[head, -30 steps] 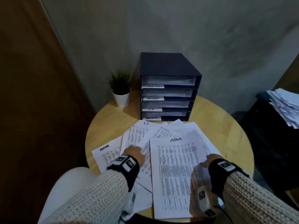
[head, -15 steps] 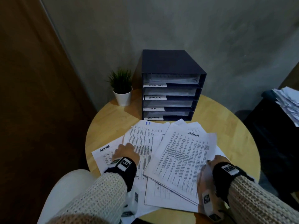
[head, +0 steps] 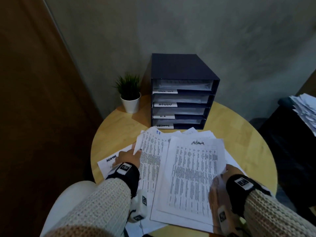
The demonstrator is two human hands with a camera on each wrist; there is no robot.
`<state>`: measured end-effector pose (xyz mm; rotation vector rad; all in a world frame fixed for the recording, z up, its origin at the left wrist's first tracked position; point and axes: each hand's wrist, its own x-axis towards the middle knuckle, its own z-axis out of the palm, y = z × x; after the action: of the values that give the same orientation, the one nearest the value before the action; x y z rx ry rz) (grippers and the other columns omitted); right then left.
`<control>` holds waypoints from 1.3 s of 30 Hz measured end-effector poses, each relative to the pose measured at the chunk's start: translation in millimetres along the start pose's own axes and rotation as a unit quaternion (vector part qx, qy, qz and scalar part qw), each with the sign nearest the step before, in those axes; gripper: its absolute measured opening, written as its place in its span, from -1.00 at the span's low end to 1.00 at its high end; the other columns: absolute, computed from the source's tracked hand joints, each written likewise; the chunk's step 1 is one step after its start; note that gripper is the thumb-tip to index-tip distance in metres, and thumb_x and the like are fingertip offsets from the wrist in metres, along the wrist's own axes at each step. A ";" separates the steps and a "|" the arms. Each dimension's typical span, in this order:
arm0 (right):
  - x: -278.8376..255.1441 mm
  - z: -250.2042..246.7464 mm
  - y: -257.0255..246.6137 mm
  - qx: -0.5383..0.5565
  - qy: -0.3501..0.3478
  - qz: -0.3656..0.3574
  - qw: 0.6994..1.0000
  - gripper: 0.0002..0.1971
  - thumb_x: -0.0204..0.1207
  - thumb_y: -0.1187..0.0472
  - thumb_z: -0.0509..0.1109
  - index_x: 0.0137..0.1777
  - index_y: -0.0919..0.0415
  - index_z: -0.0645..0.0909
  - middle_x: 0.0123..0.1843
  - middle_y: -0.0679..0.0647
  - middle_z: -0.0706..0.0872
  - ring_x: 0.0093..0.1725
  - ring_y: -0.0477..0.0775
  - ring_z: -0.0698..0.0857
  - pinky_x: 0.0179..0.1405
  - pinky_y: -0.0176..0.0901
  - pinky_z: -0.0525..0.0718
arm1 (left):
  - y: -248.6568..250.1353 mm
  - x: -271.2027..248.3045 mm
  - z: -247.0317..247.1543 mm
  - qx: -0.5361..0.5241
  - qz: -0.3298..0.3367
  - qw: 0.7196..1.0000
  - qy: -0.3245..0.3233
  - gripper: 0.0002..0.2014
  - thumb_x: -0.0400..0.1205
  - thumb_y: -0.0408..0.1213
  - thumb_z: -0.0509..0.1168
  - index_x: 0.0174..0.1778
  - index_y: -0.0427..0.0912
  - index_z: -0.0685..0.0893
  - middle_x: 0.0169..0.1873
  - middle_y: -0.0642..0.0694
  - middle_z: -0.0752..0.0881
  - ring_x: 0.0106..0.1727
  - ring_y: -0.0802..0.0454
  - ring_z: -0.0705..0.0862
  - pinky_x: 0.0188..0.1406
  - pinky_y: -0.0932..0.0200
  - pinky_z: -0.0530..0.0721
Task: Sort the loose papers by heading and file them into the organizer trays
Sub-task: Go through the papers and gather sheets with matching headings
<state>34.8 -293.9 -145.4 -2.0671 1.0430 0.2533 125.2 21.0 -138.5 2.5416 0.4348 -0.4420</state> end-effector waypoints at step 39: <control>8.7 2.3 8.3 -0.124 -0.040 -0.063 0.990 -0.45 0.34 0.35 0.53 0.33 0.05 0.50 0.25 0.16 0.69 -0.07 0.04 0.60 -0.26 -0.34 0.48 | 47.5 -20.2 -12.9 -0.104 0.145 0.983 0.050 -0.69 0.62 -0.34 0.28 0.29 -0.28 0.55 0.21 -0.27 0.66 0.22 -0.19 0.63 0.18 0.14 0.54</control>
<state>34.6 -300.3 -155.8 -2.3151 0.8634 0.4137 128.3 -15.1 -99.5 2.3792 0.1322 -0.1510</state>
